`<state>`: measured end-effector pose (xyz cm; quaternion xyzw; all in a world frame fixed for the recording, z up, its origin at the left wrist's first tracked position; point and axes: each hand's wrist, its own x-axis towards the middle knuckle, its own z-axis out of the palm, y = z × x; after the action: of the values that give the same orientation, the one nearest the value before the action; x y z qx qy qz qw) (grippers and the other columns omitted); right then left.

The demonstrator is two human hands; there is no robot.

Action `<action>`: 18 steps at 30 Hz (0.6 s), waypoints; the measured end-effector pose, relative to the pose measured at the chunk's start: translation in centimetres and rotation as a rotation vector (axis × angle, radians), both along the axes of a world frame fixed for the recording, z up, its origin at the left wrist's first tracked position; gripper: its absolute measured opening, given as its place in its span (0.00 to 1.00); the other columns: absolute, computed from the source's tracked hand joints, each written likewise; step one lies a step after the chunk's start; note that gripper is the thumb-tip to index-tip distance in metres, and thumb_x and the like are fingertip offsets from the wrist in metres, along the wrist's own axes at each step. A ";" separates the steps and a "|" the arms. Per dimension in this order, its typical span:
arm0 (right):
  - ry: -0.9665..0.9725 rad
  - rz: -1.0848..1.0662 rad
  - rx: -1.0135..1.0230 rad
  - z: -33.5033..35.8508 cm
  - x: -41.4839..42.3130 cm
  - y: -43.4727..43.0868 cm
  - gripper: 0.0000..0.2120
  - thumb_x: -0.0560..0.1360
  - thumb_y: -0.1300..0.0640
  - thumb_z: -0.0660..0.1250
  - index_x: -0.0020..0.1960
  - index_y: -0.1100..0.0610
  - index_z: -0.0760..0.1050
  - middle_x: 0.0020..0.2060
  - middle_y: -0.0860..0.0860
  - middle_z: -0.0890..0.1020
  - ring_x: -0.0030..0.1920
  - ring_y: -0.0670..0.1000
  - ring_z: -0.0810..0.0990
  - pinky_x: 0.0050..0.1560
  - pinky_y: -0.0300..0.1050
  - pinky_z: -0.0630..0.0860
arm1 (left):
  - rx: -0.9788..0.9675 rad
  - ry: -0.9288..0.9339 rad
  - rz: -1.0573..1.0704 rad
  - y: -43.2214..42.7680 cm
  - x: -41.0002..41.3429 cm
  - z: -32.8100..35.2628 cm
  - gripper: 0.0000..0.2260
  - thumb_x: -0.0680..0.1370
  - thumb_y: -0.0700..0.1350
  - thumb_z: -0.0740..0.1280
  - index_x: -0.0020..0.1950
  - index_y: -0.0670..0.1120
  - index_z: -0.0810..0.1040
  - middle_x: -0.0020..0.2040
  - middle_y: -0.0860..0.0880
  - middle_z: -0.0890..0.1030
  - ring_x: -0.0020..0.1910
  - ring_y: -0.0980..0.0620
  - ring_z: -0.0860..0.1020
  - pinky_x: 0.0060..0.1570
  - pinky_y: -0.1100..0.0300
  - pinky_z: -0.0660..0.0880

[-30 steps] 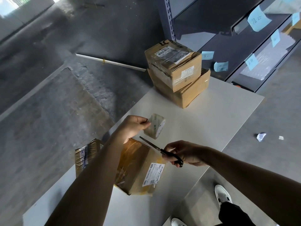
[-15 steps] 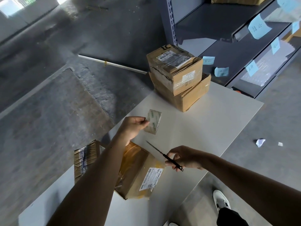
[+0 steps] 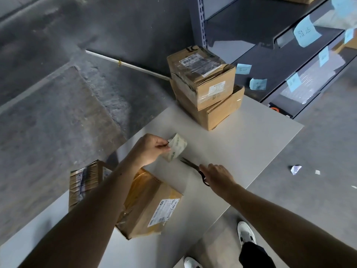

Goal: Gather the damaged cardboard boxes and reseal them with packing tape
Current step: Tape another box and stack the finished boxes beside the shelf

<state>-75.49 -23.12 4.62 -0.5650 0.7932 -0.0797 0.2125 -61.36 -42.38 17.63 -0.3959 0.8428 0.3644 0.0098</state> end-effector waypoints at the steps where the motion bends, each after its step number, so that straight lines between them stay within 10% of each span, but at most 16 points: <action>1: -0.016 -0.008 0.007 -0.4 0.1 -0.1 0.13 0.79 0.62 0.60 0.63 0.56 0.72 0.52 0.57 0.77 0.54 0.62 0.78 0.48 0.49 0.71 | -0.017 -0.011 -0.008 0.1 -0.2 0.0 0.15 0.75 0.42 0.74 0.61 0.41 0.82 0.56 0.46 0.84 0.52 0.57 0.82 0.53 0.63 0.79; 4: -0.058 -0.023 0.005 -0.6 0.3 -0.3 0.14 0.80 0.59 0.58 0.64 0.57 0.74 0.55 0.56 0.75 0.57 0.59 0.76 0.49 0.51 0.75 | -0.098 -0.041 -0.066 0.5 -0.7 0.3 0.16 0.76 0.44 0.73 0.63 0.42 0.81 0.57 0.48 0.84 0.52 0.59 0.81 0.47 0.75 0.74; 12: -0.204 -0.119 -0.508 5.3 -0.4 -2.1 0.32 0.76 0.36 0.65 0.72 0.55 0.65 0.63 0.54 0.70 0.61 0.53 0.69 0.53 0.49 0.75 | -0.231 -0.220 -0.341 1.9 -2.0 1.9 0.13 0.79 0.46 0.70 0.63 0.49 0.81 0.57 0.48 0.84 0.54 0.50 0.81 0.55 0.55 0.79; 18: -0.387 0.049 -0.470 7.9 -0.2 -3.5 0.23 0.74 0.46 0.72 0.62 0.57 0.73 0.56 0.54 0.82 0.55 0.55 0.79 0.52 0.51 0.77 | -0.282 -0.238 -0.418 3.0 -3.2 2.4 0.12 0.77 0.45 0.72 0.60 0.52 0.83 0.55 0.51 0.83 0.50 0.55 0.81 0.53 0.60 0.76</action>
<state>-75.73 -26.61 12.52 -0.5921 0.6839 -0.3622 0.2248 -64.53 -39.35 20.08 -0.2508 0.9416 0.1846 0.1284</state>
